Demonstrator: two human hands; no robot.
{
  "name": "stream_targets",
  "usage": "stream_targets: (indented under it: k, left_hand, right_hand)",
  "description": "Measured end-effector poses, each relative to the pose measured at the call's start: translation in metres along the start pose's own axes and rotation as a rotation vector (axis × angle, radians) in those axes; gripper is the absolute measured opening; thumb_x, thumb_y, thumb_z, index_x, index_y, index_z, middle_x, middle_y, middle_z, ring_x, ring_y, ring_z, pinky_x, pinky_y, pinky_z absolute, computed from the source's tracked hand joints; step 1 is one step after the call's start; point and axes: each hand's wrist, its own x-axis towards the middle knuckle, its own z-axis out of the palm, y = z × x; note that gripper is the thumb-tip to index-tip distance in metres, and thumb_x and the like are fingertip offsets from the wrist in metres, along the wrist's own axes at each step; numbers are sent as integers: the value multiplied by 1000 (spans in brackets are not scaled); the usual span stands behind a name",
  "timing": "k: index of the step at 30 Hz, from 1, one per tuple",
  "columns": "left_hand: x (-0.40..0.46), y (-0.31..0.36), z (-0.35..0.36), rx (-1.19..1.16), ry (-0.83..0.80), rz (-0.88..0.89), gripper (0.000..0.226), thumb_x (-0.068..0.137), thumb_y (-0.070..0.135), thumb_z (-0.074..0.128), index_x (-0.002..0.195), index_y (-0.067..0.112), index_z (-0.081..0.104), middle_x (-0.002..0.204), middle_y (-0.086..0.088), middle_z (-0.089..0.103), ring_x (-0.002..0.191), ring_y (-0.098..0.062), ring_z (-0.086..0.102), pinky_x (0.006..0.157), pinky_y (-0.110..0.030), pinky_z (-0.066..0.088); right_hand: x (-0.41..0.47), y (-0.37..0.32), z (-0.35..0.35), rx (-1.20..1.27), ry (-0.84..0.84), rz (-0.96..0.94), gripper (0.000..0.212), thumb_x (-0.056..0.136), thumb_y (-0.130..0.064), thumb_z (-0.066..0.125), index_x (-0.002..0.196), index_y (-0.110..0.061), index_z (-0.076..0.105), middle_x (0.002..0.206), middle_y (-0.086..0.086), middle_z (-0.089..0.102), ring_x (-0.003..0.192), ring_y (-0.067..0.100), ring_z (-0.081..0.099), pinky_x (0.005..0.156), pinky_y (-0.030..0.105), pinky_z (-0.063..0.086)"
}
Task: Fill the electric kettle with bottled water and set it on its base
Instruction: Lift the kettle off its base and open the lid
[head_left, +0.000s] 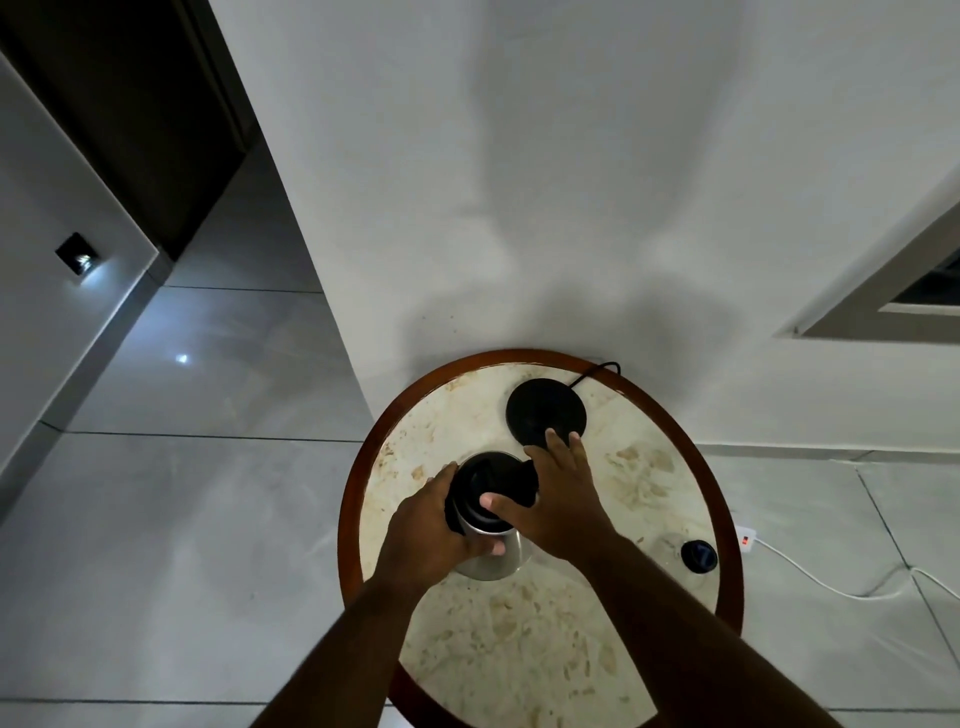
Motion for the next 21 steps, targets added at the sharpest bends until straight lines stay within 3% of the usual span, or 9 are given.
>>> stream_targets:
  k: [11, 14, 16, 21]
  left_hand:
    - [1, 0, -2, -14, -11, 13, 94, 50, 50, 90, 131, 33, 46, 127, 10, 61, 114, -14, 58, 97, -34, 51]
    - [1, 0, -2, -32, -22, -1, 94, 50, 46, 91, 131, 32, 45, 126, 9, 61, 113, -15, 58, 96, -34, 52]
    - [1, -1, 0, -40, -36, -1, 95, 52, 43, 91, 133, 31, 43, 128, 8, 60, 115, -17, 57, 98, -35, 51]
    - [2, -6, 2, -64, -52, -11, 94, 50, 46, 90, 130, 38, 41, 124, 15, 59, 112, -15, 58, 95, -28, 51]
  right_hand:
    - [4, -1, -5, -109, -16, -11, 90, 67, -67, 62, 137, -15, 37, 149, 13, 34, 139, 35, 24, 109, 48, 31]
    - [6, 1, -15, -73, 6, -75, 72, 62, -64, 67, 114, -16, 52, 116, 6, 57, 113, 27, 50, 86, 34, 51]
    - [9, 0, -21, -76, -3, -106, 63, 58, -63, 68, 100, -17, 54, 95, 0, 58, 91, 19, 54, 70, 27, 53]
    - [14, -6, -24, -136, -53, -157, 46, 59, -58, 61, 81, -18, 51, 75, -2, 54, 74, 18, 53, 64, 26, 49]
